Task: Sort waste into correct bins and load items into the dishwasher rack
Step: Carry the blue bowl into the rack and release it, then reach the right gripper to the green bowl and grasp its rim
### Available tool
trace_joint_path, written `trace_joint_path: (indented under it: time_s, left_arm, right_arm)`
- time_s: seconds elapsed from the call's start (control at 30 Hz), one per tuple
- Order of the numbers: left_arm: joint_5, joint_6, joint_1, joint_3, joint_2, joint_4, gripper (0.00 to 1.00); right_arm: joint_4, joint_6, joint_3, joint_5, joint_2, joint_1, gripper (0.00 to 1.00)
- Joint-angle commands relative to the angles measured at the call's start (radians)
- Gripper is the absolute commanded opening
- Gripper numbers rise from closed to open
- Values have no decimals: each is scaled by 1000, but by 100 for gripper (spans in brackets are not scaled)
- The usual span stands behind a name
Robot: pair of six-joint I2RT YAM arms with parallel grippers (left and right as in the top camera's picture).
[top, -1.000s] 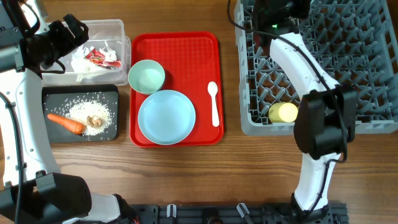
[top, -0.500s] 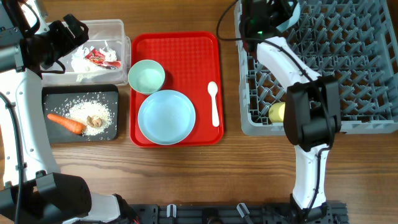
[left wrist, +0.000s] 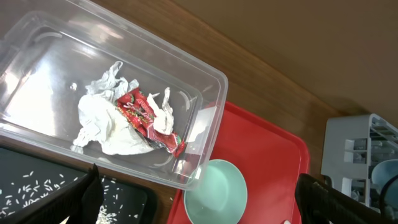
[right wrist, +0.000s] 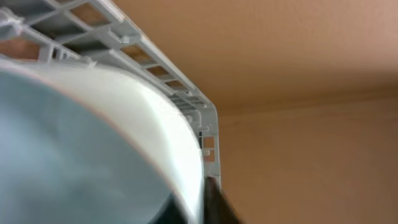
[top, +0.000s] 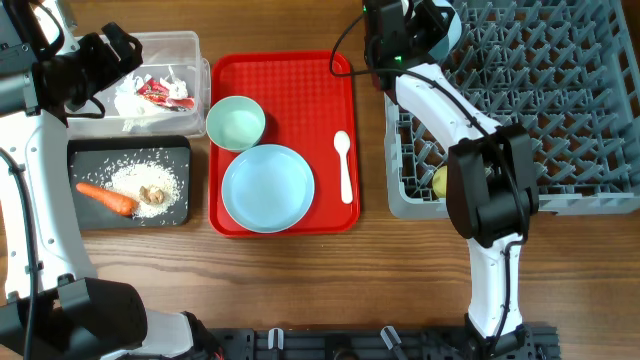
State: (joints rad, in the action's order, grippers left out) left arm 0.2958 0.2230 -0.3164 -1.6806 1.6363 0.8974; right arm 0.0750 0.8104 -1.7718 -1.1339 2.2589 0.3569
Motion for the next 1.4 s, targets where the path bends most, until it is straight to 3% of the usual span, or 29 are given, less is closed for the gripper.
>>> trace_joint_path:
  time_s: [0.0,0.1,0.13,0.5,0.63,0.8,0.97,1.07,1.2,1.23,1.37]
  left_arm:
    - [-6,-5,-2,-6,1,-2,100]
    - [-6,-5,-2,-6,1,-2,100]
    - [-6,-5,-2,-6,1,-2,100]
    - [-6,-5,-2,-6,1,-2,100]
    - [-6,-6,-2,-6,1,-2,100]
    - [-6,-5,-2,-6,1,-2,100]
    - [-6,-5,-2,-6,1,-2,100]
    - [-6,-5,-2,-6,1,-2,100]
    - [-6,-5,-2,-6,1,-2,100]
    - [-6,-6,-2,-6,1,-2,100]
    - [-6,-5,-2,-6,1,-2,100]
  right_arm:
    - [9,-2,0,-4,10,31,40]
    - [9,-14,0,14,10,68,91]
    - [3,-29,0,29,10,79,100]
    - [-128,-34,-1,58,1,159,100]
    - [-62,-242,-2,106,-34,178,100]
    - [322,-645,-4,655,-140,202,100]
    - [397,-820,-4,1279,-182,202,100]
    - [389,-953,-2,1455,-167,202,100]
    - [389,-1077,-2,1475,-108,218,98]
    - [389,-1100,-2,1476,-93,225,96]
    - [379,-1163,-1,1442,-14,286,64]
